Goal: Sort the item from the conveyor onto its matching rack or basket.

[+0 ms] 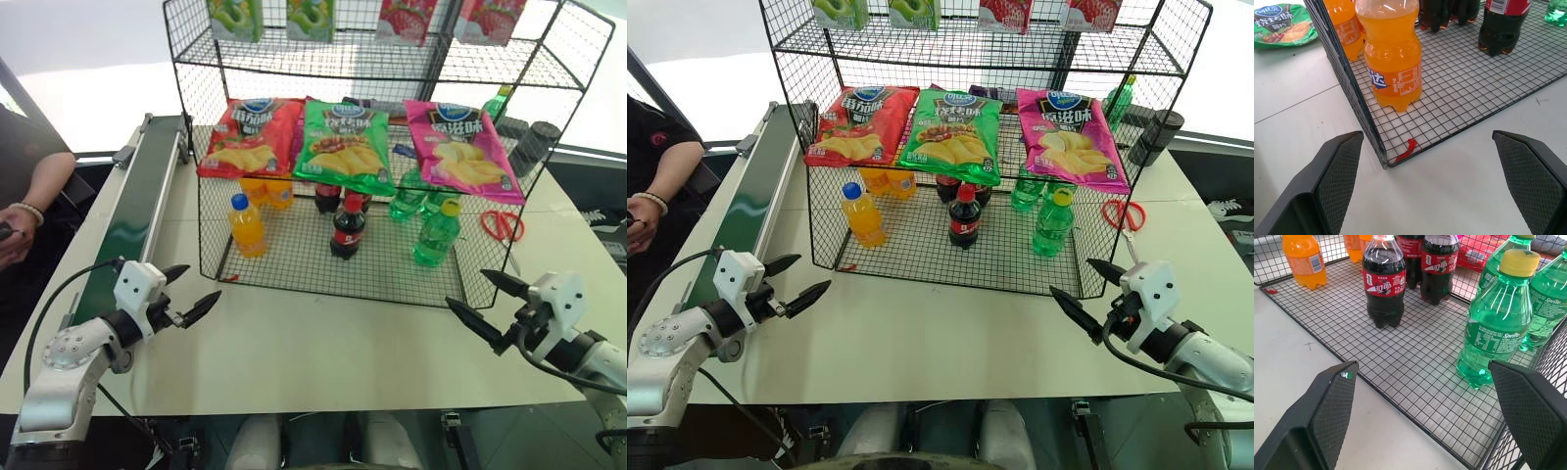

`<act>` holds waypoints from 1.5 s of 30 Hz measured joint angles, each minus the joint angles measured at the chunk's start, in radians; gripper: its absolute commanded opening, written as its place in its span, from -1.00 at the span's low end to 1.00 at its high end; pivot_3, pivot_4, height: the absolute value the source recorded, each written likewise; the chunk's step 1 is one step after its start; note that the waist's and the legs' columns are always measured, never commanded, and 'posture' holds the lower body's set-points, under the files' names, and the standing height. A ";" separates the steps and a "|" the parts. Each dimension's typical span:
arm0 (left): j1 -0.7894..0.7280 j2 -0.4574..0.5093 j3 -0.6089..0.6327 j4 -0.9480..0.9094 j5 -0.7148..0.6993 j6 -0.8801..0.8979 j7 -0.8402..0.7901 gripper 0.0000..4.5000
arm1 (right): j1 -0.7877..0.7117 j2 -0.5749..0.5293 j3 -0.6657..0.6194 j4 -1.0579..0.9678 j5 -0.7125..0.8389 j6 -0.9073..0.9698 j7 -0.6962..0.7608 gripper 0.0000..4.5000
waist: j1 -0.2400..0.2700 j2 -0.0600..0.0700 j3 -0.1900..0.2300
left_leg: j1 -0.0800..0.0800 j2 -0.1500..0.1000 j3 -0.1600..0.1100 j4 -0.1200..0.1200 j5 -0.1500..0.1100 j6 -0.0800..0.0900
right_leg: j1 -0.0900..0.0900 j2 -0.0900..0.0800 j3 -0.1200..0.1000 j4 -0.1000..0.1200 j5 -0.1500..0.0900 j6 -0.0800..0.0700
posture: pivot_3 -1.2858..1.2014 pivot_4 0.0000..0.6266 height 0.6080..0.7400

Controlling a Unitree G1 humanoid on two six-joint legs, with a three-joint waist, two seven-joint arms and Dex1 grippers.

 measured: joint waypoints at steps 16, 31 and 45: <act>-0.005 0.000 -0.001 -0.005 0.003 0.001 0.025 1.00 | -0.006 0.000 0.001 0.015 -0.002 -0.016 0.005 0.96 | 0.000 0.000 0.000 | 0.000 0.000 0.000 0.000 0.000 0.000 | 0.000 0.000 0.000 0.000 0.000 0.000 | 0.03 -0.52 0.84; -0.013 0.000 -0.001 -0.005 0.003 0.000 0.025 1.00 | -0.008 0.000 0.010 0.016 -0.003 -0.021 0.002 0.96 | 0.000 0.000 0.000 | 0.000 0.000 0.000 0.000 0.000 0.000 | 0.000 0.000 0.000 0.000 0.000 0.000 | 0.03 -0.52 0.84; -0.024 -0.005 -0.006 -0.003 0.005 0.000 0.025 1.00 | -0.007 0.005 0.022 0.061 -0.020 -0.074 0.024 0.96 | 0.000 0.000 0.000 | 0.000 0.000 0.000 0.000 0.000 0.000 | 0.000 0.000 0.000 0.000 0.000 0.000 | 0.03 -0.52 0.84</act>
